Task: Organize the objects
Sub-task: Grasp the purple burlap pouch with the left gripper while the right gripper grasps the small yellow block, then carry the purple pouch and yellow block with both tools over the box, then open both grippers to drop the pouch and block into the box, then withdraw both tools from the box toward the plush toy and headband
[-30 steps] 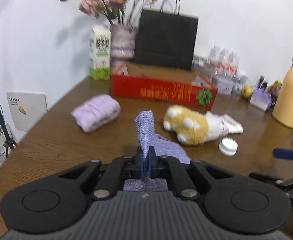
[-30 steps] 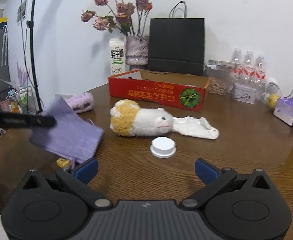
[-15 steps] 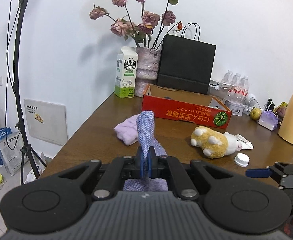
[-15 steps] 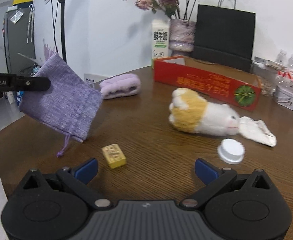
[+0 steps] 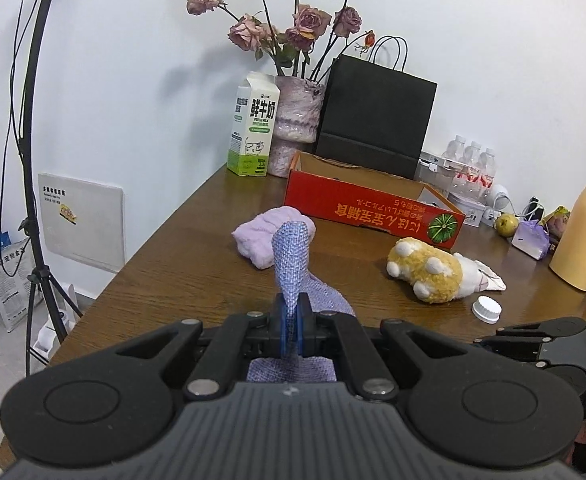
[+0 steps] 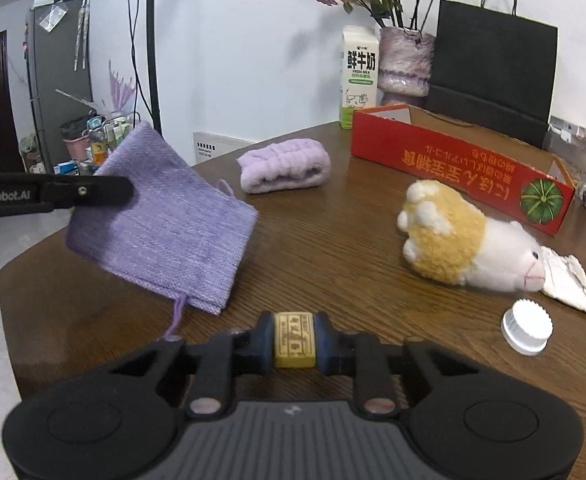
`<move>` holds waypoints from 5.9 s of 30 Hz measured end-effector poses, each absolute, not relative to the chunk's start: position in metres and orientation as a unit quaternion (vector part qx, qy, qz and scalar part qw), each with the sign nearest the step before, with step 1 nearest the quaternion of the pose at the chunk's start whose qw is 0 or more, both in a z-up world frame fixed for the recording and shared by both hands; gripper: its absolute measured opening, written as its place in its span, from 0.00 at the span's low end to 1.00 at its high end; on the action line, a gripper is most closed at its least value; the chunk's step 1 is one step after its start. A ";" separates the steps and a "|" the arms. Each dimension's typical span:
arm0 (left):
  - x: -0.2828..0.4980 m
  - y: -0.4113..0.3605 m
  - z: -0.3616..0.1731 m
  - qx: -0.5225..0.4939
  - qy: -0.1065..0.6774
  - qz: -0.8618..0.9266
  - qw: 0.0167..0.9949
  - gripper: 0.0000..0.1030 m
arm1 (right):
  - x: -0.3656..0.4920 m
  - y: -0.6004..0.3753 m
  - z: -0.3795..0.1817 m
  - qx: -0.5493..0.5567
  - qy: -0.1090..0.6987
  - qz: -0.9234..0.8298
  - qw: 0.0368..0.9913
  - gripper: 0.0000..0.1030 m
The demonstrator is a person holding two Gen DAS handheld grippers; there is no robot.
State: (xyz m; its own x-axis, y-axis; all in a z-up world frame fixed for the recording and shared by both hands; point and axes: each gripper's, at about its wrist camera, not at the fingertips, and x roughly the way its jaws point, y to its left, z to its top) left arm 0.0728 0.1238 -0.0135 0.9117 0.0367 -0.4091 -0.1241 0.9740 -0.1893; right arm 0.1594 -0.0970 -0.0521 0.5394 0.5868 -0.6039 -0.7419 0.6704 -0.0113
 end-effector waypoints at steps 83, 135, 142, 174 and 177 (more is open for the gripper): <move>0.331 0.035 0.077 -0.071 0.118 -0.005 0.990 0.05 | 0.381 -0.131 0.041 -0.059 0.149 0.302 0.940 0.19; 0.494 0.054 0.027 -0.048 0.195 0.072 0.977 1.00 | 0.517 -0.109 0.002 -0.063 0.217 0.227 0.947 1.00; 0.493 0.054 0.028 -0.047 0.193 0.072 0.977 1.00 | 0.516 -0.108 0.001 -0.065 0.219 0.227 0.947 1.00; 0.441 0.067 0.031 -0.042 0.183 0.086 0.979 1.00 | 0.482 -0.122 0.013 -0.035 0.227 0.257 0.939 1.00; 0.432 0.068 0.032 -0.040 0.179 0.089 0.979 1.00 | 0.476 -0.126 0.014 -0.029 0.229 0.255 0.939 1.00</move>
